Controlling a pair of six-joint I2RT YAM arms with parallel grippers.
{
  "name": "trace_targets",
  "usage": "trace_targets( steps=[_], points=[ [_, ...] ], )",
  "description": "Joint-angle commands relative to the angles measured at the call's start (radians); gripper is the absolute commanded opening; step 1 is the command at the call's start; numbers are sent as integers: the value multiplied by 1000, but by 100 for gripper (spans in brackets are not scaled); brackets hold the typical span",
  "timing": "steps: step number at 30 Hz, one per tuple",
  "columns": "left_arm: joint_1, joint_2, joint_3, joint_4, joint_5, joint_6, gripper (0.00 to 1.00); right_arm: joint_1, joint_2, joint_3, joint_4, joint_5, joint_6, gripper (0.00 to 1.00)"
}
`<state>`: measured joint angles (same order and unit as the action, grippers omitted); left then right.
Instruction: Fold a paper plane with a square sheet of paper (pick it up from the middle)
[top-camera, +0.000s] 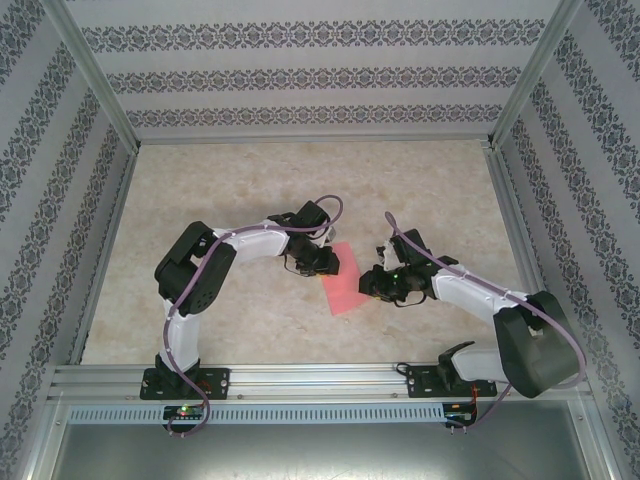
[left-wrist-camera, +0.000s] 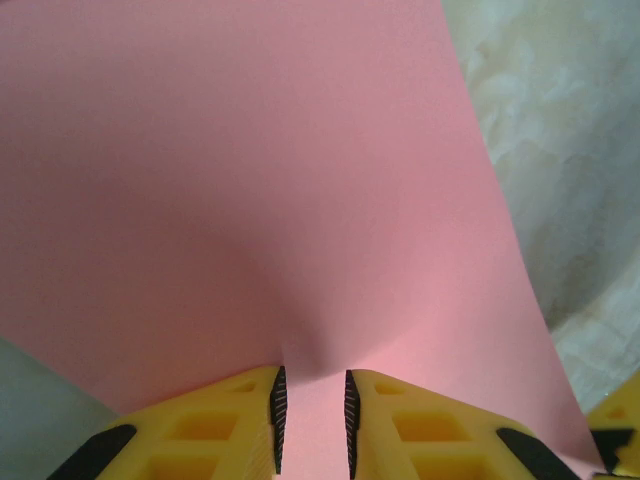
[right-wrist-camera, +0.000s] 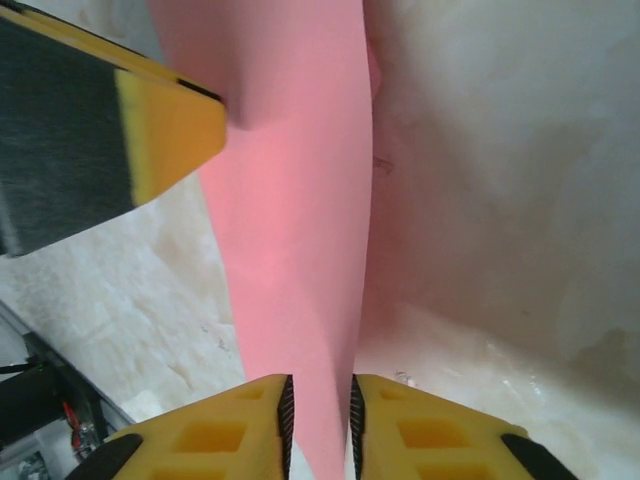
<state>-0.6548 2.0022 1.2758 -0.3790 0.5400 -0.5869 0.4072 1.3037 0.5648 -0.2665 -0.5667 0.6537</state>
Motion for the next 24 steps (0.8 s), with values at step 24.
trace_targets(
  steps=[24],
  points=[
    [-8, 41, 32, -38, 15, 44, 26, 34, 133, 31, 250, -117, 150, 2]
  ],
)
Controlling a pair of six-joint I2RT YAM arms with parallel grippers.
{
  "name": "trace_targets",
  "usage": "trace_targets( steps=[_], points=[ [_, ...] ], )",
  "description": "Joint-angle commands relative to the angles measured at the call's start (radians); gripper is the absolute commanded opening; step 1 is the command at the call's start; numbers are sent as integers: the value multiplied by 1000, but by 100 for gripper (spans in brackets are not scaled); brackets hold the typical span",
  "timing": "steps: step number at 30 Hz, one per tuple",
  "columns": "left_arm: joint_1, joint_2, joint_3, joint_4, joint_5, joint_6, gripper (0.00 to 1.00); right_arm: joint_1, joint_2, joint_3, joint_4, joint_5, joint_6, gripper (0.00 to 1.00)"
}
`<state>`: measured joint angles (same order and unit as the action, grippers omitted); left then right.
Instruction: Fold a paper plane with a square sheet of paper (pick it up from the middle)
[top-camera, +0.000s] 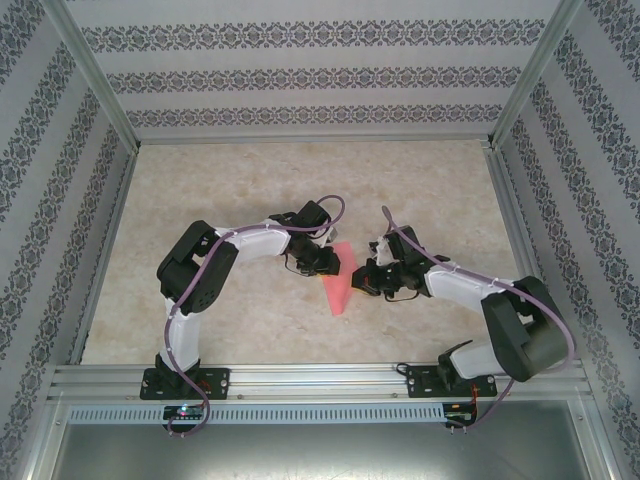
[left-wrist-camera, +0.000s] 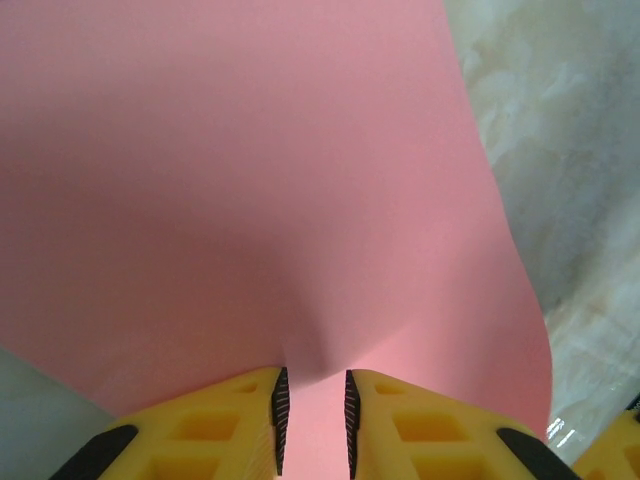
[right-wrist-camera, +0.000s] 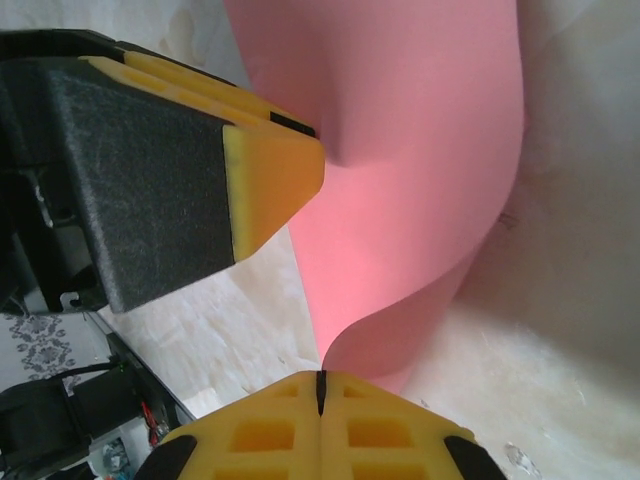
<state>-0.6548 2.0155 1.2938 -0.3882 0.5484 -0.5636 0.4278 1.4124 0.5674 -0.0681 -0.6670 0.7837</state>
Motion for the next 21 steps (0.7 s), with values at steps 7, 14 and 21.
trace_targets(
  steps=[7, 14, 21],
  points=[
    [-8, 19, 23, -31, 21, 22, 27, 41, 119, 79, 77, -11, 25, 2],
    [-3, -7, 50, -51, 41, 26, 27, 54, 176, 124, 35, 23, -5, 1],
    [27, -26, 83, -82, 31, 46, 28, 65, 216, 152, -3, 47, -34, 2]
  ],
)
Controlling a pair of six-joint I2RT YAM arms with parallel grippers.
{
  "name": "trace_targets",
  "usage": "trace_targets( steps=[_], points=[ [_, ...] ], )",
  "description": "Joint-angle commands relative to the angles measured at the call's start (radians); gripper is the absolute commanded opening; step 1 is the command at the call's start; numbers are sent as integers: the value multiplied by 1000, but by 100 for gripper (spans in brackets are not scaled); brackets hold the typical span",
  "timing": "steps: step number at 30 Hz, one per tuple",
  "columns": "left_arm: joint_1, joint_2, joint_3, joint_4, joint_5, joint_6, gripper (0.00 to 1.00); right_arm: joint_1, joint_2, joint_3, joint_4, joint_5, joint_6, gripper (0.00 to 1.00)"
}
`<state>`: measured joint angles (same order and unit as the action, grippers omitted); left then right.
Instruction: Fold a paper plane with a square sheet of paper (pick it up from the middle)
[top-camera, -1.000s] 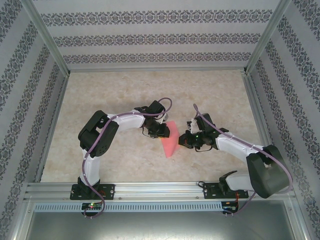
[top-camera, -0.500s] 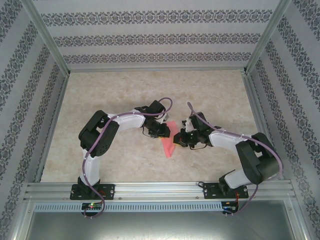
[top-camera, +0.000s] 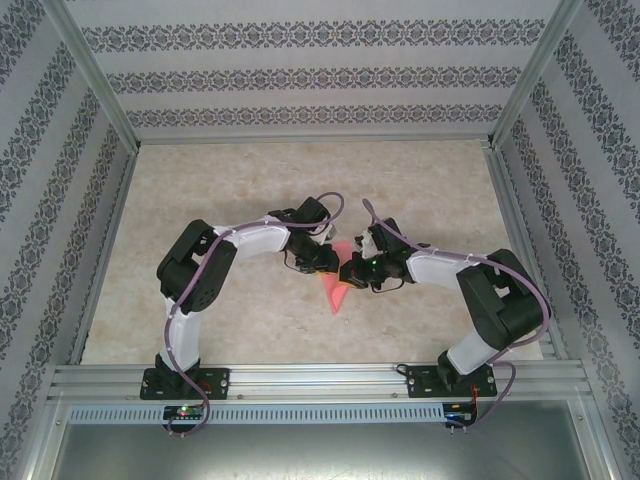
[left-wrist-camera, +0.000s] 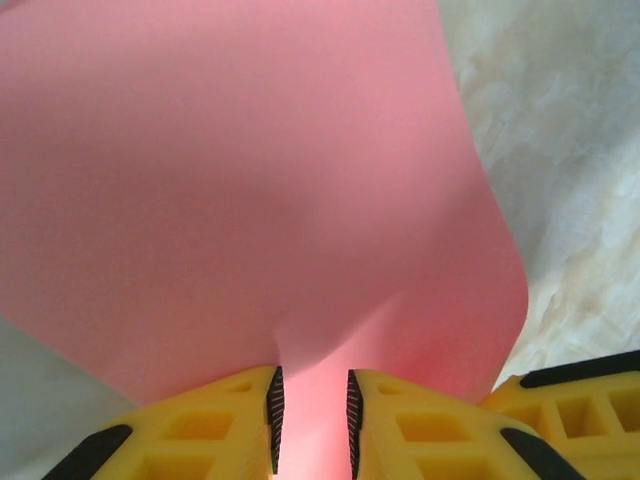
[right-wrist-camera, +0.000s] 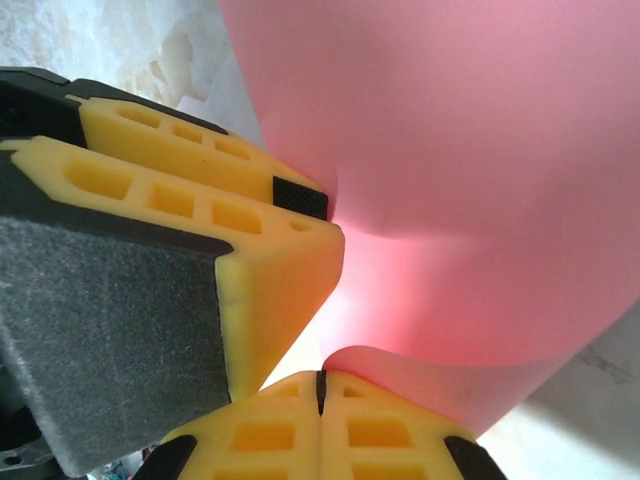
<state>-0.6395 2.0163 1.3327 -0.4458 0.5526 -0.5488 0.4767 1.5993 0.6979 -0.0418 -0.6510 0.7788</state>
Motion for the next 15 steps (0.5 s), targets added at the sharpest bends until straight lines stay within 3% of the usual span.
trace_targets(
  steps=[1, 15],
  points=[
    [16, -27, 46, -33, 22, 38, 28, 16, 34, 23, -29, 30, -29, 2],
    [66, 28, 88, -75, -46, 86, 25, 26, 78, 45, -18, 28, -22, 2]
  ],
)
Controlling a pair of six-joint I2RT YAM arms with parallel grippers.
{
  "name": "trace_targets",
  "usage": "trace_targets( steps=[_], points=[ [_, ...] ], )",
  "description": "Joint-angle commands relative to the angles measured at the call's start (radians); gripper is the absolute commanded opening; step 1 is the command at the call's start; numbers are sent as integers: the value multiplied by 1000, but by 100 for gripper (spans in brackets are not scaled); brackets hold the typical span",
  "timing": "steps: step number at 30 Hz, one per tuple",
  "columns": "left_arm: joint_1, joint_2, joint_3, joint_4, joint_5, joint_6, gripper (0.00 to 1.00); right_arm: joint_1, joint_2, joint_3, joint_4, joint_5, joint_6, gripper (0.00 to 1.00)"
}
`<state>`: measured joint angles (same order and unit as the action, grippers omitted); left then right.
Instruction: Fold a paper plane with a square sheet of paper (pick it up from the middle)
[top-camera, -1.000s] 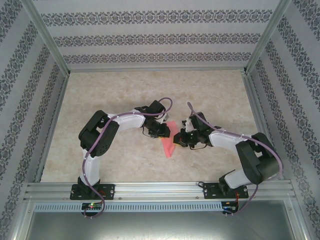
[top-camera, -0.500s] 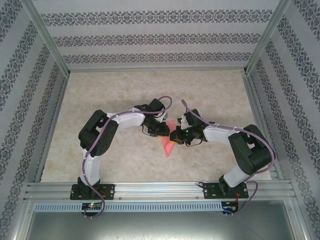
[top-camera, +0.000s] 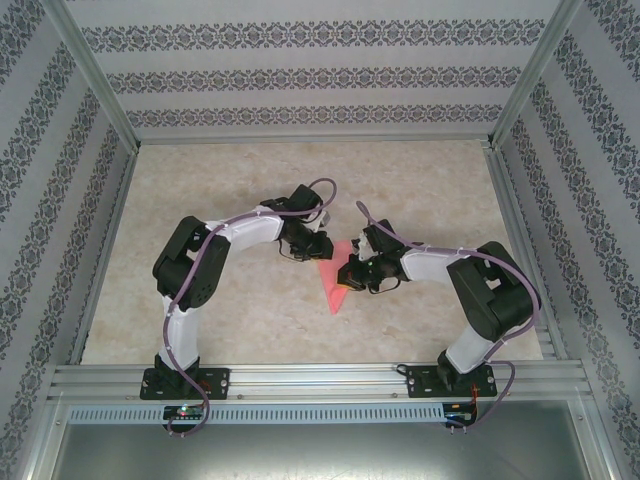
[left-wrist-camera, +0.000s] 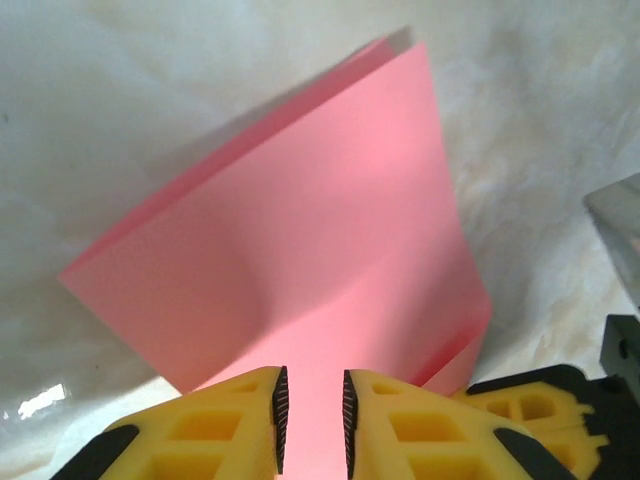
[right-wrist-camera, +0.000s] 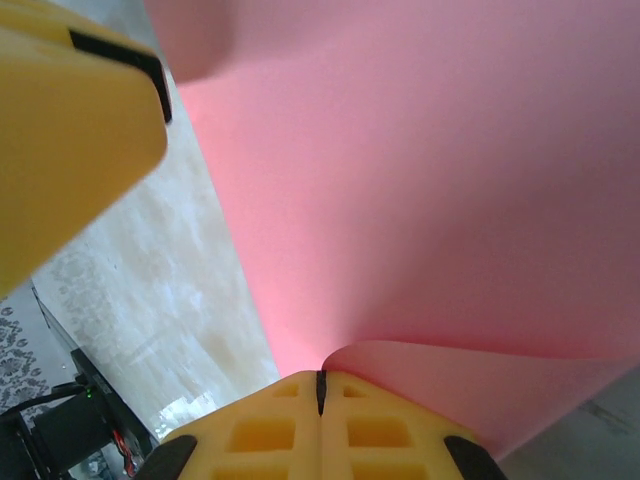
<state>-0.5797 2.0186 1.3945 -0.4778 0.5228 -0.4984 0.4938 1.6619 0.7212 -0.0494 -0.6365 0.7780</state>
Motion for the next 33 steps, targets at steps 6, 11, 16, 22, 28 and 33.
trace_targets(
  steps=[6, 11, 16, 22, 28, 33],
  points=[
    [7, 43, 20, -30, -26, 33, 25, 12, 16, 27, -22, 36, -13, 2],
    [8, 51, 18, -27, -26, 26, 24, 18, 19, 35, -27, 49, -4, 2],
    [7, 52, 5, -25, -28, 26, 23, 23, 18, 30, -6, 57, 17, 2],
    [7, 57, -12, -18, -23, 24, 23, 29, 33, 38, -6, 79, 31, 2],
    [7, 58, -17, -17, -20, 23, 23, 38, 32, 30, 22, 94, 59, 2],
    [7, 59, -16, -19, -26, 24, 23, 39, 24, 33, 30, 106, 76, 2]
  ],
)
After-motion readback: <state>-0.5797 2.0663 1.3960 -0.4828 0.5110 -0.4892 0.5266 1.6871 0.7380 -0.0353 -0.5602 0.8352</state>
